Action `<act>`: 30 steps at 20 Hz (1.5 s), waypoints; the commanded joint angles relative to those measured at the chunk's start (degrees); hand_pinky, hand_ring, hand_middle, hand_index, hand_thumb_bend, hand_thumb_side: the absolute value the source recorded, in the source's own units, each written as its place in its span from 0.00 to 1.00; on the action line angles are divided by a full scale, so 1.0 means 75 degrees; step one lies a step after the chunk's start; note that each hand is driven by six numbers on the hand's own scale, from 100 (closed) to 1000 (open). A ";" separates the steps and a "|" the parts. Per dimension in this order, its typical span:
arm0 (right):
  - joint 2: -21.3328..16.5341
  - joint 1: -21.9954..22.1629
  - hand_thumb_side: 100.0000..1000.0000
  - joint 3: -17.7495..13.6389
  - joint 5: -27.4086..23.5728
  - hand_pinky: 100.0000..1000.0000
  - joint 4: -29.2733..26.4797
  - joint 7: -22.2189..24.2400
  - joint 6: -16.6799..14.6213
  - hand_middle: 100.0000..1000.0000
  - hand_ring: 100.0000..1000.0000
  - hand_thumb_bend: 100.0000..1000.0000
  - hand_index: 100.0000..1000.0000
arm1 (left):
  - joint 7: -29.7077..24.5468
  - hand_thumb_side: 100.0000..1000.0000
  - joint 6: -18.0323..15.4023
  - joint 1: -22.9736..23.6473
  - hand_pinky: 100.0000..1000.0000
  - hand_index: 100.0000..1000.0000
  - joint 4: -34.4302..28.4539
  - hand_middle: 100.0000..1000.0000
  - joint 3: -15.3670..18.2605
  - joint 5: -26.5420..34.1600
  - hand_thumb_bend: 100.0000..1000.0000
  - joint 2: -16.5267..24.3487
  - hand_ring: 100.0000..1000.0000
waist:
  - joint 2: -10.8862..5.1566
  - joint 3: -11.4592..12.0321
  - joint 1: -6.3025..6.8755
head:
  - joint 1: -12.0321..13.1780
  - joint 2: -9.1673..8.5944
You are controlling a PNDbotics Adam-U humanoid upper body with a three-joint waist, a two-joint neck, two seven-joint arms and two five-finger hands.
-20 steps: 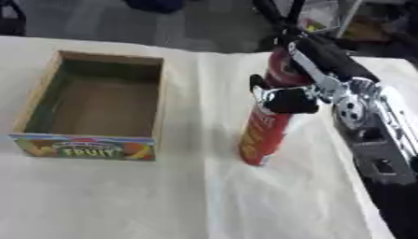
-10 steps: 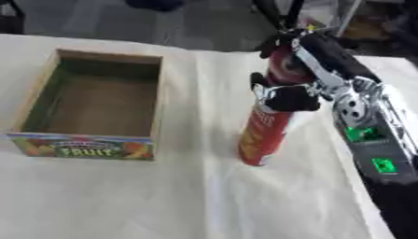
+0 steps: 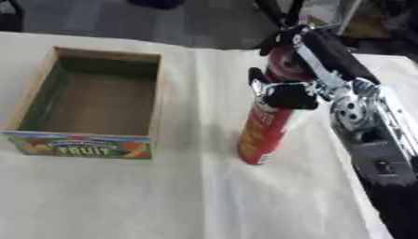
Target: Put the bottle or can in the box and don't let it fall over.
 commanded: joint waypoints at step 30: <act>-0.0575 -0.1908 0.00 -0.0540 -0.1021 0.14 0.0201 0.0094 -0.0728 0.47 0.40 0.00 0.42 | -0.0065 0.68 -0.0013 -0.0075 0.78 0.88 -0.0133 1.00 -0.0018 0.0099 0.08 0.0084 1.00 | -0.0367 0.0052 0.0013 | -0.0083 0.0171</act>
